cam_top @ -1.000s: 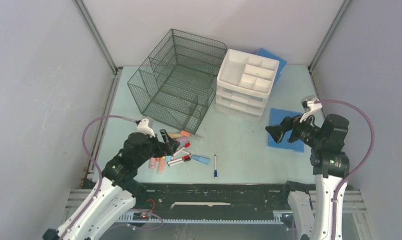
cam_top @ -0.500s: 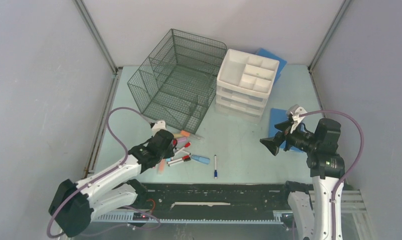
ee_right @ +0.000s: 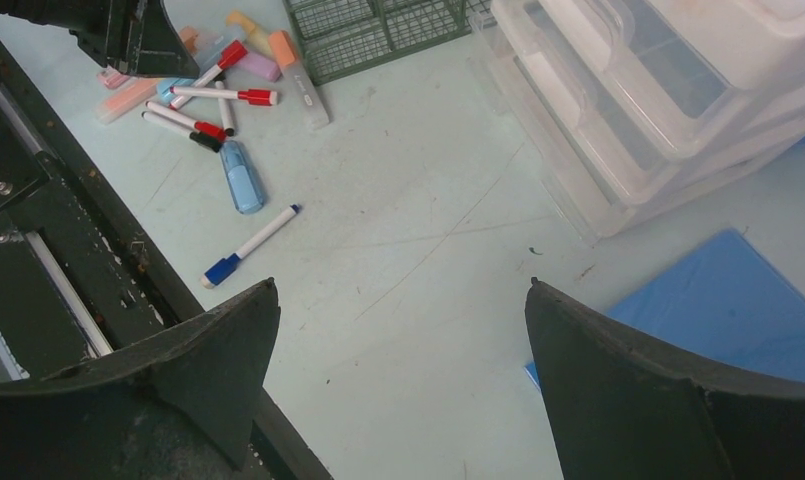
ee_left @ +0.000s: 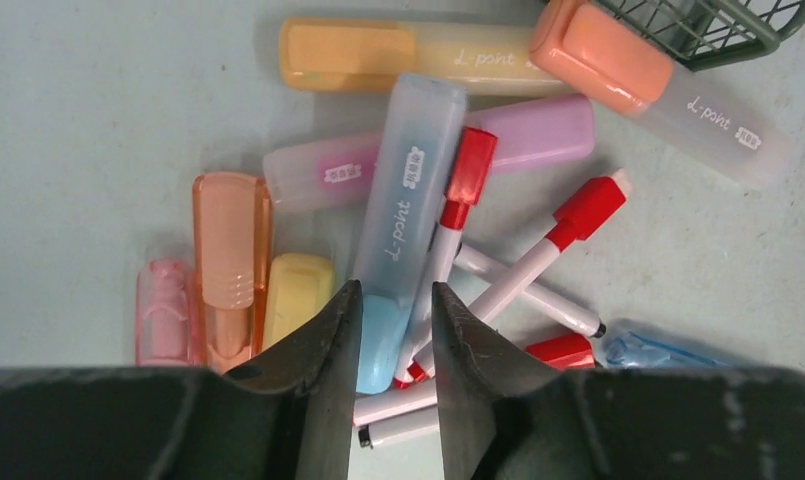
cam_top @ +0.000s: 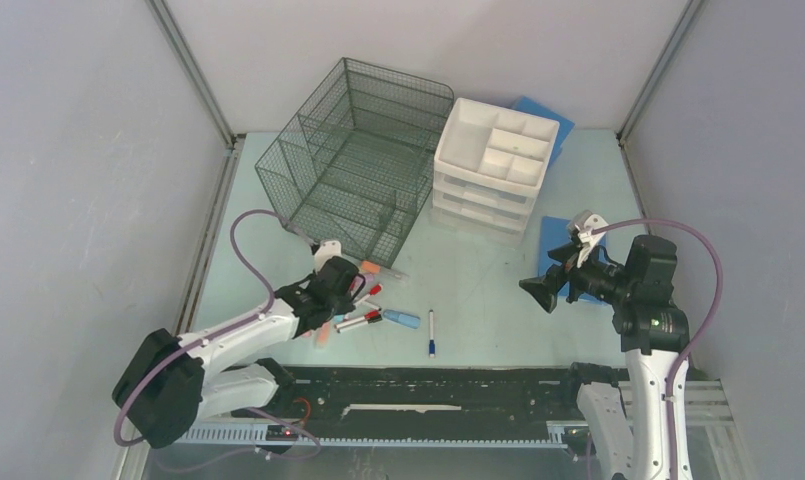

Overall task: Organize the desk
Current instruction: Move the stationery to the center of the board.

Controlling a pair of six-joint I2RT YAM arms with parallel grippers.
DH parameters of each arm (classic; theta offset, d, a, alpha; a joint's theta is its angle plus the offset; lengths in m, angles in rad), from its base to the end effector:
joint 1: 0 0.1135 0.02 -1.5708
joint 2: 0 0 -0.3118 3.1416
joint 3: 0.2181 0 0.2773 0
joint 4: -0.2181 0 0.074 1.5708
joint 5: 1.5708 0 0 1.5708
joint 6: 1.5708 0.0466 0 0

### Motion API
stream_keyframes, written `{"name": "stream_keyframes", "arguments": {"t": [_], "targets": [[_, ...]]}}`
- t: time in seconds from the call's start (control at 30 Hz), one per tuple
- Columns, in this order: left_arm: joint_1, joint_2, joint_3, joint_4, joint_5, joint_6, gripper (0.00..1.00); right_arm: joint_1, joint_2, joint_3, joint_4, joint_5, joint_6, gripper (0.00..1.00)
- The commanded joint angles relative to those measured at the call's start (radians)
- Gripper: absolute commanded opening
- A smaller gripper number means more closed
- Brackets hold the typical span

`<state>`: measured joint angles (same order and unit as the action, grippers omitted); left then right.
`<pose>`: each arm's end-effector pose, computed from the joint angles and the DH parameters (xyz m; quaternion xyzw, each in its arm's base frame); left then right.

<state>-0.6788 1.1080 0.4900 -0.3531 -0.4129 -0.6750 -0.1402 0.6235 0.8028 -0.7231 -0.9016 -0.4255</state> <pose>0.1690 -0.1123 0.1882 -0.0588 0.9352 -0.0284 0.3480 0.1146 0.0207 0.3496 -0.3233 0.7456 0.2410 0.5305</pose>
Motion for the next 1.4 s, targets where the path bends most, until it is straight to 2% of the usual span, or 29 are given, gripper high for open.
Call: {"name": "stream_keyframes", "arguments": {"t": [0.0,0.17,0.43,0.7,0.93,1.07,1.2,1.37], "targets": [[-0.007,0.068,-0.007,0.096,0.078,0.025,0.34,0.005,-0.003,0.002,-0.001,0.002,-0.022,1.0],[-0.012,0.195,-0.009,0.255,0.295,0.024,0.34,0.004,-0.008,0.003,-0.005,-0.002,-0.023,1.0],[-0.078,0.368,0.099,0.392,0.405,-0.023,0.35,0.001,-0.014,0.002,-0.007,-0.007,-0.024,1.0],[-0.15,0.592,0.335,0.466,0.554,-0.049,0.35,-0.002,-0.018,0.003,-0.008,-0.001,-0.025,1.0],[-0.2,0.721,0.577,0.446,0.597,-0.041,0.39,-0.005,-0.017,0.003,-0.009,0.003,-0.026,1.0],[-0.201,0.686,0.663,0.393,0.579,0.008,0.56,-0.011,-0.02,0.003,-0.01,-0.003,-0.026,1.0],[-0.199,0.569,0.687,0.306,0.473,0.095,0.74,-0.024,-0.022,0.005,-0.014,-0.011,-0.025,1.0],[-0.199,0.341,0.597,0.248,0.306,0.205,0.83,-0.055,-0.024,0.012,-0.018,-0.024,-0.021,1.0]]}}
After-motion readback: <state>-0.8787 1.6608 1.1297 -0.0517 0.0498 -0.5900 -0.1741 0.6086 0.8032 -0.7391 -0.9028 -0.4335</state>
